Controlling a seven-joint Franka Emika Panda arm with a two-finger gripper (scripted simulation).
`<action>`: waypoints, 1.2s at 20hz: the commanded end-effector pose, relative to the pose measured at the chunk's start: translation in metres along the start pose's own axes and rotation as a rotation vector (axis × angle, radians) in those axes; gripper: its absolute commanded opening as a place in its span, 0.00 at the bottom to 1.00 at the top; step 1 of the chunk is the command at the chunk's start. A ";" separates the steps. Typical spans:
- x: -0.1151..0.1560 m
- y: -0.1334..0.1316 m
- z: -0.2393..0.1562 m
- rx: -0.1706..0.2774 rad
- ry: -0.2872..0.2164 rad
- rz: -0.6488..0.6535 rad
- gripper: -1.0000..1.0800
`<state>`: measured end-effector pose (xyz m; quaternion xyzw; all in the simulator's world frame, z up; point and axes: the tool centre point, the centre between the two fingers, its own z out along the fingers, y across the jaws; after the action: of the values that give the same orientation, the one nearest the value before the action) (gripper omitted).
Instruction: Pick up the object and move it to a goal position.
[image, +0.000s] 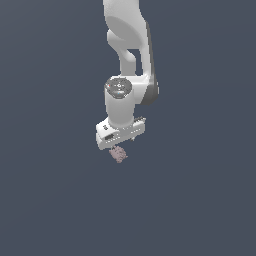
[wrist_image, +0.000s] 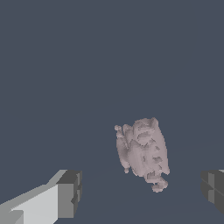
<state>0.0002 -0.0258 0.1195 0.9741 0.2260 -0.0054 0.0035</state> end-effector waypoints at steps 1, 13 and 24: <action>-0.001 0.005 0.006 0.001 0.003 -0.057 0.96; -0.005 0.020 0.024 0.003 0.012 -0.214 0.96; -0.006 0.021 0.035 0.003 0.012 -0.226 0.96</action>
<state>0.0044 -0.0477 0.0888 0.9426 0.3339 0.0003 0.0003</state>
